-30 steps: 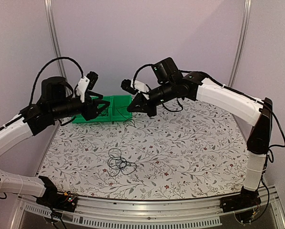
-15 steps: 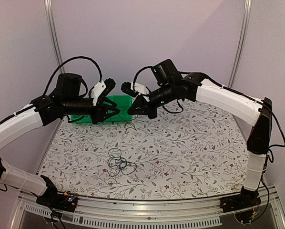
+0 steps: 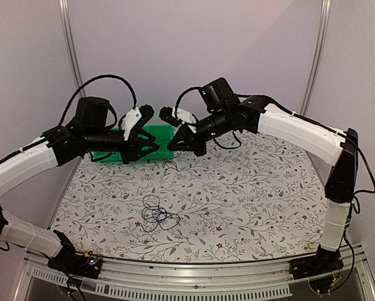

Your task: Untangle the cables

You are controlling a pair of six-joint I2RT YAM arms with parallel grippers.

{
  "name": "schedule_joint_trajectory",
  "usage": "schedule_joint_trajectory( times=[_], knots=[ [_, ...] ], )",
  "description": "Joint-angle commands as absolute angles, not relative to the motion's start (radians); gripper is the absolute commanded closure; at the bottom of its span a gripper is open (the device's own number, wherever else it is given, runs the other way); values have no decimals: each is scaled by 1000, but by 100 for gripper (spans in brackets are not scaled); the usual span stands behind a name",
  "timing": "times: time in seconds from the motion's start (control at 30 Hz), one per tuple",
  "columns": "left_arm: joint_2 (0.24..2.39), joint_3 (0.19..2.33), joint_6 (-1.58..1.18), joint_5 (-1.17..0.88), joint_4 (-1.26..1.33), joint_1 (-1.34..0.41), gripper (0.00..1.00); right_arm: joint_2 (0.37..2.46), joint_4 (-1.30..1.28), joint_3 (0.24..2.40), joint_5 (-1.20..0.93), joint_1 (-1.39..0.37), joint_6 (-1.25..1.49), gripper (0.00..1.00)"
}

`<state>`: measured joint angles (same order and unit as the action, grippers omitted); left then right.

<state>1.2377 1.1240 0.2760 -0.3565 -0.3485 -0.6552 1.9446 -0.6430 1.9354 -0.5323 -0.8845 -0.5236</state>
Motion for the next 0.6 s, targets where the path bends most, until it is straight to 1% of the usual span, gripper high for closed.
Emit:
schedule_joint_trajectory(
  times=[0.0, 0.13, 0.23, 0.27, 0.3, 0.33, 0.4, 0.43, 0.47, 0.57],
  knots=[
    [1260, 1117, 301, -376, -322, -670, 73, 1944, -620, 1945, -542, -890, -491, 98],
    [1281, 1125, 310, -376, -322, -671, 84, 1942, -618, 1947, -540, -891, -488, 98],
    [1290, 1127, 319, -363, -314, -670, 96, 1943, -617, 1948, -532, -890, -489, 98],
    [1289, 1125, 322, -353, -310, -671, 100, 1944, -617, 1947, -528, -891, -490, 97],
    [1287, 1121, 324, -343, -302, -671, 100, 1944, -617, 1943, -520, -891, -491, 95],
    [1284, 1115, 325, -328, -291, -669, 100, 1944, -617, 1938, -510, -890, -492, 91],
    [1275, 1100, 322, -321, -271, -660, 100, 1942, -613, 1914, -470, -888, -490, 71],
    [1273, 1093, 314, -313, -258, -653, 100, 1936, -610, 1893, -459, -879, -484, 62],
    [1271, 1087, 304, -298, -246, -644, 100, 1931, -606, 1861, -458, -869, -481, 58],
    [1283, 1085, 270, -218, -228, -607, 100, 1902, -598, 1762, -443, -836, -473, 53]
  ],
)
